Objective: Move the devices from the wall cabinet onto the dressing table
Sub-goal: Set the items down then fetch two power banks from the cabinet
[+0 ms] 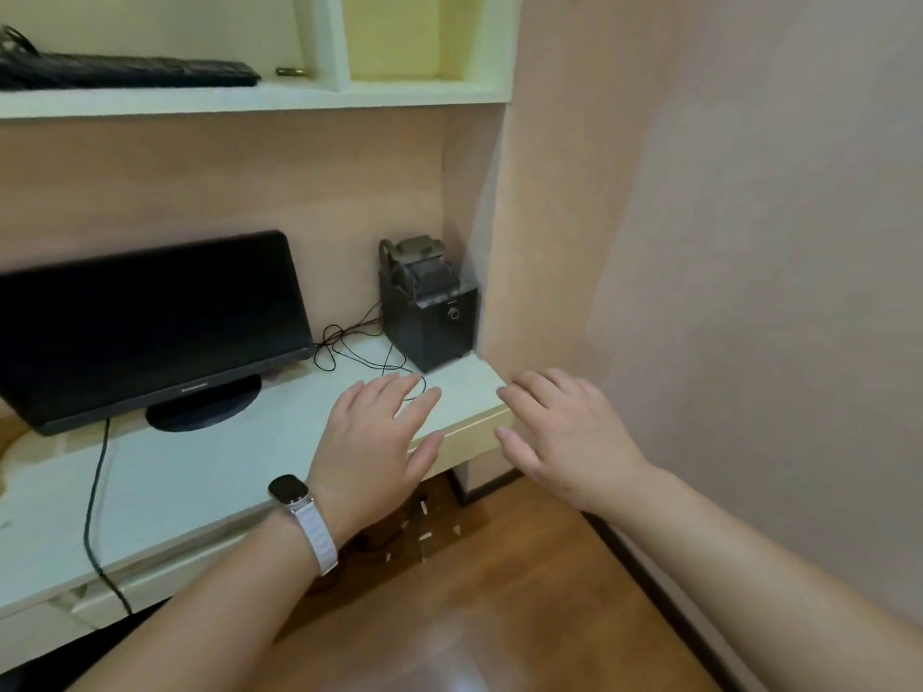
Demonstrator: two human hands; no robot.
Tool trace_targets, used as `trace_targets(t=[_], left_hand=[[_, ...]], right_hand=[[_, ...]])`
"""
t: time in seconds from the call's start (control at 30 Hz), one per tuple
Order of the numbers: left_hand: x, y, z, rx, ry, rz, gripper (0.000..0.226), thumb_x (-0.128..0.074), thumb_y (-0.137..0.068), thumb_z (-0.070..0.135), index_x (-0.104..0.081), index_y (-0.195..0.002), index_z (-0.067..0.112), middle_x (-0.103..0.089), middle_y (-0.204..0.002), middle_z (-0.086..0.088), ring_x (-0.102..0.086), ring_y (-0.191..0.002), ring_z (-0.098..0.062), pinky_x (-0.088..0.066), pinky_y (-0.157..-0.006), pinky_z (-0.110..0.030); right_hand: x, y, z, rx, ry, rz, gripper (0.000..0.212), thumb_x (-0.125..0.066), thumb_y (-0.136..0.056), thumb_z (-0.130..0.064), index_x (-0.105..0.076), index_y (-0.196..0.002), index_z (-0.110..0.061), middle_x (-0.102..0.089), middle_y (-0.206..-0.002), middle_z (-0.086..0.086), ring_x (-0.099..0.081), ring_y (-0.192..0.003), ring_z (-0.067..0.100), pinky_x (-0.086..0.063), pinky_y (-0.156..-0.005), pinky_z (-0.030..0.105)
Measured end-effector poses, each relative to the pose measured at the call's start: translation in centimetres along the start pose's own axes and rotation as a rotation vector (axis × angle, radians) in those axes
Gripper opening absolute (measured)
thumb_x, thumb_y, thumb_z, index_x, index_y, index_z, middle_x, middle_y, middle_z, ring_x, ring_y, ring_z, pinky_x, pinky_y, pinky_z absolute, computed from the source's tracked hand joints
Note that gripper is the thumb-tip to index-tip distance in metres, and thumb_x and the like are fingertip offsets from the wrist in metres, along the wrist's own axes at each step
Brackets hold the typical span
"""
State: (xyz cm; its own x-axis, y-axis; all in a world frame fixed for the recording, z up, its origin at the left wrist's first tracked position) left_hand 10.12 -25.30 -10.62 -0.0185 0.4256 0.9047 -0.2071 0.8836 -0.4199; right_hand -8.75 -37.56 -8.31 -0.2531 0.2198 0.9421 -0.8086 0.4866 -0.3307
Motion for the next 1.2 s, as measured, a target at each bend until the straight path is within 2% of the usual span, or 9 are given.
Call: trace_targets(t=[0.13,0.3,0.43,0.57,0.83,0.97,1.07,1.2], left_hand=[[-0.2,-3.8,-2.7,-0.012,0.005,0.028,0.052,-0.039,-0.092,0.051,-0.061,-0.129,0.023,-0.062,-0.131,-0.003,-0.055,-0.123,-0.025,-0.04,-0.105,-0.046],[-0.2,-8.8,-4.8,-0.024,0.004,0.065,0.049,-0.042,-0.092,0.049,-0.06,-0.13,0.023,-0.061,-0.133,-0.003,-0.053,-0.126,-0.025,-0.036,-0.108,-0.046],[0.0,-13.1,-6.1,-0.042,-0.028,0.135,0.046,-0.053,-0.091,0.045,-0.062,-0.129,0.021,-0.061,-0.132,-0.004,-0.054,-0.125,-0.026,-0.038,-0.106,-0.048],[0.9,-18.2,-7.3,-0.025,-0.095,0.213,0.045,-0.054,-0.089,0.043,-0.063,-0.126,0.019,-0.062,-0.13,-0.006,-0.054,-0.123,-0.028,-0.038,-0.104,-0.048],[5.4,-29.8,-8.8,0.034,-0.217,0.337,0.048,-0.054,-0.089,0.043,-0.063,-0.127,0.016,-0.061,-0.131,-0.01,-0.055,-0.121,-0.031,-0.043,-0.101,-0.051],[7.5,-34.6,-9.2,0.055,-0.255,0.418,0.048,-0.052,-0.088,0.044,-0.063,-0.126,0.016,-0.062,-0.128,-0.01,-0.057,-0.116,-0.032,-0.043,-0.095,-0.046],[9.4,-38.1,-9.8,0.08,-0.227,0.475,0.048,-0.05,-0.089,0.047,-0.063,-0.126,0.018,-0.061,-0.128,-0.008,-0.056,-0.118,-0.03,-0.042,-0.093,-0.042],[13.4,-42.4,-10.7,0.068,-0.112,0.561,0.052,-0.047,-0.088,0.05,-0.06,-0.129,0.02,-0.059,-0.132,-0.004,-0.051,-0.123,-0.025,-0.044,-0.1,-0.046]], right_hand=[[0.1,-4.3,0.5,0.011,0.017,0.008,0.048,-0.037,-0.093,-0.047,-0.062,-0.119,-0.015,-0.063,-0.12,0.005,-0.055,-0.111,0.028,-0.045,-0.087,0.04],[0.8,-9.7,2.1,0.041,0.03,0.054,0.049,-0.037,-0.095,-0.048,-0.06,-0.126,-0.018,-0.062,-0.127,0.003,-0.054,-0.118,0.025,-0.045,-0.093,0.04],[0.8,-14.5,4.1,0.064,0.006,0.15,0.05,-0.039,-0.092,-0.048,-0.063,-0.122,-0.016,-0.064,-0.123,0.003,-0.056,-0.114,0.027,-0.046,-0.088,0.039],[1.2,-20.3,6.7,0.112,-0.051,0.258,0.047,-0.043,-0.09,-0.047,-0.064,-0.118,-0.016,-0.064,-0.121,0.002,-0.056,-0.112,0.027,-0.047,-0.083,0.039],[6.2,-31.9,12.5,0.242,-0.072,0.401,0.051,-0.04,-0.092,-0.047,-0.062,-0.123,-0.014,-0.063,-0.125,0.006,-0.056,-0.117,0.027,-0.045,-0.091,0.04],[8.4,-36.7,15.1,0.299,-0.041,0.484,0.051,-0.038,-0.091,-0.05,-0.064,-0.116,-0.015,-0.065,-0.12,0.005,-0.058,-0.11,0.028,-0.046,-0.084,0.037],[9.9,-40.0,16.5,0.337,-0.032,0.539,0.051,-0.038,-0.09,-0.05,-0.065,-0.116,-0.015,-0.065,-0.12,0.005,-0.059,-0.109,0.029,-0.047,-0.084,0.038],[12.9,-44.3,17.5,0.363,-0.073,0.634,0.05,-0.041,-0.089,-0.048,-0.065,-0.116,-0.013,-0.066,-0.117,0.006,-0.06,-0.106,0.031,-0.051,-0.08,0.041]])
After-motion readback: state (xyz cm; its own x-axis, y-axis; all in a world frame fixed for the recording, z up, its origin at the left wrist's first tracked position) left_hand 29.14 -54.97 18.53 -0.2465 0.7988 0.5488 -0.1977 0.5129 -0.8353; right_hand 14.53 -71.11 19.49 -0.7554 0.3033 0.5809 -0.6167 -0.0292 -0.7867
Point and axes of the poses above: each hand's wrist, its own y-axis away from the middle knuckle, its own x-axis out of the back of the hand, z = x × y, the point moved 1 cm from there along -y, towards the middle knuckle
